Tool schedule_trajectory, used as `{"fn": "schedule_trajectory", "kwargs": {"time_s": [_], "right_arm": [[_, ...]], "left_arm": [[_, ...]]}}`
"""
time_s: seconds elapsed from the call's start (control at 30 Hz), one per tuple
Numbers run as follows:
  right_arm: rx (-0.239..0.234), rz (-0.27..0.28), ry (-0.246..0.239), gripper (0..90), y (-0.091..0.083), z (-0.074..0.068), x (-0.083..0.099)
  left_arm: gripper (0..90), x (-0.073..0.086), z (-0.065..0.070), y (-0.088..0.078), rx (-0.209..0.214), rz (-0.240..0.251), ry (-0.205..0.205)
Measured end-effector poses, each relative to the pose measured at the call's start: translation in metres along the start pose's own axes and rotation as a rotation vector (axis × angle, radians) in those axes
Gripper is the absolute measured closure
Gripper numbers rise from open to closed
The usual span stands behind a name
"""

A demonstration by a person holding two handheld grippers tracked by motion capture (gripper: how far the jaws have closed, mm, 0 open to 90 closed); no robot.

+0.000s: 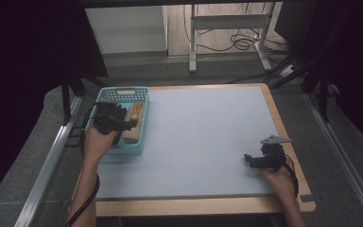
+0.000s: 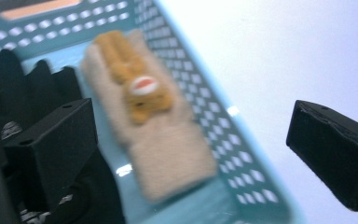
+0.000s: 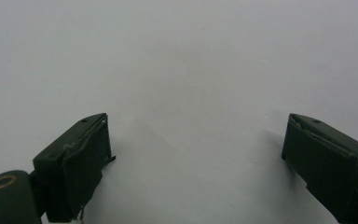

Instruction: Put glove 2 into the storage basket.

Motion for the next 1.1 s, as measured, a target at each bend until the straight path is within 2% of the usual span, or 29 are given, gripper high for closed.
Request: {"fn": "schedule_trajectory", "kwargs": {"time_s": [0.13,0.23,0.6,0.93,1.1], "right_arm": [[0.0,0.0,0.001,7.5,0.0,0.0,0.0],[0.0,0.0,0.0,7.5,0.0,0.0,0.0],[0.004,0.002,-0.004,7.6,0.0,0.0,0.0],[0.004,0.002,-0.002,7.6,0.0,0.0,0.0],[0.005,0.002,-0.003,7.6,0.0,0.0,0.0]], "left_arm": [[1.1,0.0,0.017,-0.006,0.023,0.022,0.046],[0.8,0.0,0.029,-0.01,0.022,0.025,0.085],[0.0,0.008,0.068,-0.016,0.059,0.058,0.176],[0.0,0.017,0.107,-0.009,0.126,0.097,0.237],[0.0,0.025,0.126,-0.001,0.145,0.103,0.271]]}}
Point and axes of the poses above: each handheld gripper's, and its own axes: y roughly forward along the jaws, x roughly out of its underside, z roughly to its right, the point moved 3 cm from there along y, roughly forward along the jaws, and after that the axes turned 1 degree about -z, right-handed, at the moved point
